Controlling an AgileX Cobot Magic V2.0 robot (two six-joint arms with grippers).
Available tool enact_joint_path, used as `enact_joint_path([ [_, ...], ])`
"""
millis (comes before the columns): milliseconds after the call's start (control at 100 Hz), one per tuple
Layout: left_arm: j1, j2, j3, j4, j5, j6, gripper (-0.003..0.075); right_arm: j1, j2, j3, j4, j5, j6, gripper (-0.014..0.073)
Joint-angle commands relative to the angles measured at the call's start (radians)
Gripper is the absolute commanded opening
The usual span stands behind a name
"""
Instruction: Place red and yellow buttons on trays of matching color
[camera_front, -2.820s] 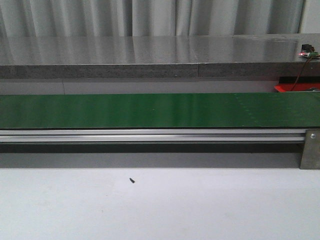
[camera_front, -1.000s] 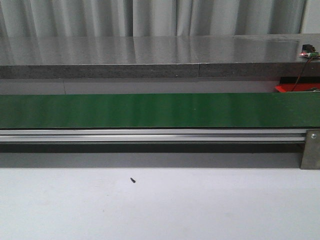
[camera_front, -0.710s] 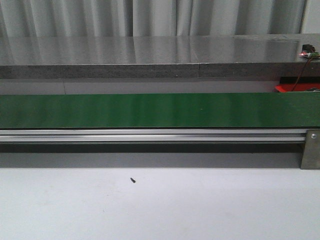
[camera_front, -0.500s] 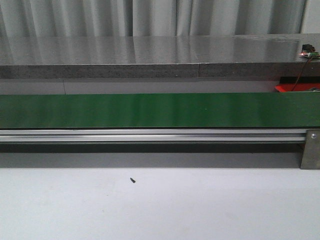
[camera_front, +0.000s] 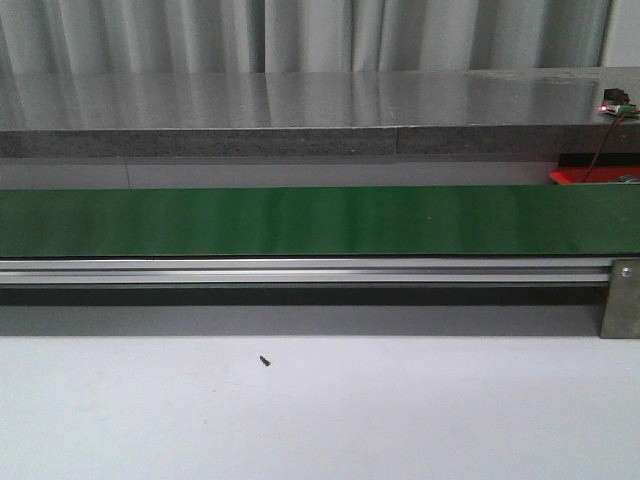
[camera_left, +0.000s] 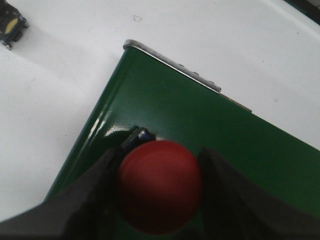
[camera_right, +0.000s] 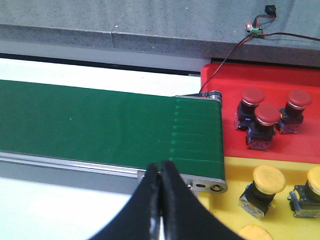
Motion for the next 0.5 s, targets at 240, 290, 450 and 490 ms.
enact_joint_path([
  [240,-0.007,-0.042,-0.027,-0.04,-0.013,0.021,0.0582,0.001,0.003,-0.025,0.014,-0.072,-0.01,-0.0068],
  [290,-0.007,-0.047,-0.027,-0.04,-0.013,0.021,0.0604,0.001,0.003,-0.025,0.014,-0.072,-0.01,-0.0068],
  [450,-0.007,-0.095,-0.03,-0.05,-0.024,0.024,0.0604,0.001,0.003,-0.025,0.014,-0.072,-0.01,-0.0068],
  [490,-0.007,-0.107,-0.038,-0.05,-0.027,0.024,0.0604,0.001,0.003,-0.025,0.014,-0.072,-0.01,-0.0068],
])
